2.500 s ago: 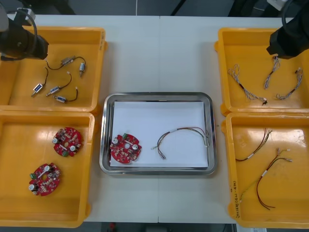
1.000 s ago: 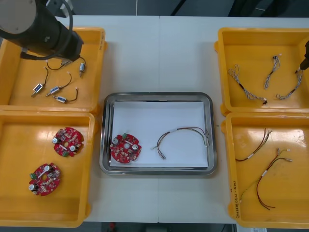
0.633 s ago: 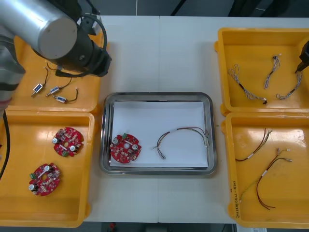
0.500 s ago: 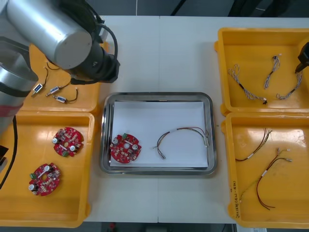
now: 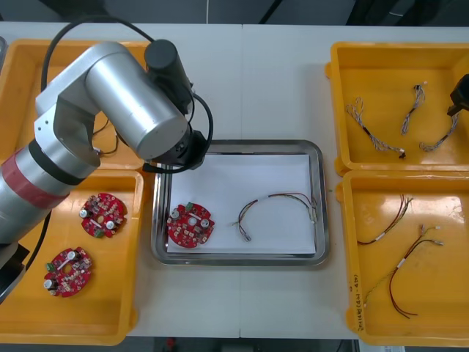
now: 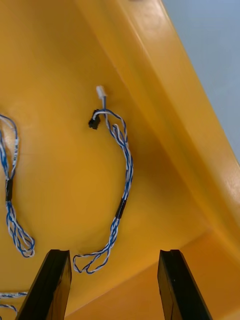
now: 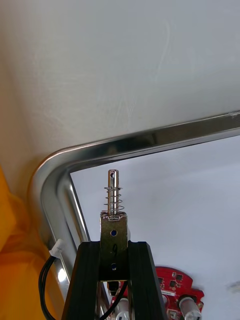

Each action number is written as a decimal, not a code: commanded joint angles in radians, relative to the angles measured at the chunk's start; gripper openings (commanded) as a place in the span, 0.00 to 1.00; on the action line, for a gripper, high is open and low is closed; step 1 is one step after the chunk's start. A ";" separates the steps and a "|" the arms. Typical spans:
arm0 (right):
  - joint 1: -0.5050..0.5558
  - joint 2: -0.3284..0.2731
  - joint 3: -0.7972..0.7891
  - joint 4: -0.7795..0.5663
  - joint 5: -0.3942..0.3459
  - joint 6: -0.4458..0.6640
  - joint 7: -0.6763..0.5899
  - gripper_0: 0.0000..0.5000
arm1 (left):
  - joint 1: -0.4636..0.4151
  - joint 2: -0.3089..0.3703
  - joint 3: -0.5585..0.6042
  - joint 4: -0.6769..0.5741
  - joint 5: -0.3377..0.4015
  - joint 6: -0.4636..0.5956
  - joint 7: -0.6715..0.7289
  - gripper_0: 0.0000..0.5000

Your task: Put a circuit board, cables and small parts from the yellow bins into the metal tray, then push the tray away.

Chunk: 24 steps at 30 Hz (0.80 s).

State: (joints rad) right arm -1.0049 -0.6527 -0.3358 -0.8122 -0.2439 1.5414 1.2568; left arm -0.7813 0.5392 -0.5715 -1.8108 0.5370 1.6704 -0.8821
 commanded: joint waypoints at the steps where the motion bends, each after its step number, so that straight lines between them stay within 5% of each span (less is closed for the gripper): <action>1: -0.047 -0.050 0.006 0.038 -0.012 -0.027 -0.096 1.00 | 0.042 -0.021 -0.064 0.007 -0.049 -0.054 0.072 0.00; 15: -0.046 -0.045 0.004 0.182 -0.095 -0.109 -0.162 1.00 | 0.054 -0.027 -0.146 0.077 -0.095 -0.156 0.123 0.01; 18: -0.046 -0.045 0.011 0.197 -0.104 -0.126 -0.166 1.00 | 0.054 -0.028 -0.148 0.076 -0.095 -0.159 0.133 0.23; 19: -0.046 -0.039 0.012 0.199 -0.103 -0.126 -0.168 1.00 | 0.054 -0.030 -0.148 0.074 -0.095 -0.161 0.140 0.49; 22: -0.046 -0.035 0.018 0.200 -0.095 -0.129 -0.177 1.00 | 0.054 -0.030 -0.148 0.061 -0.098 -0.161 0.153 0.97; 24: -0.041 -0.030 0.021 0.200 -0.092 -0.132 -0.180 1.00 | 0.054 -0.028 -0.146 0.051 -0.100 -0.159 0.161 1.00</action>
State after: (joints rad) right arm -1.0063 -0.6527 -0.3352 -0.6035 -0.3403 1.4222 1.1131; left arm -0.7352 0.5335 -0.7089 -1.7253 0.4517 1.5196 -0.8195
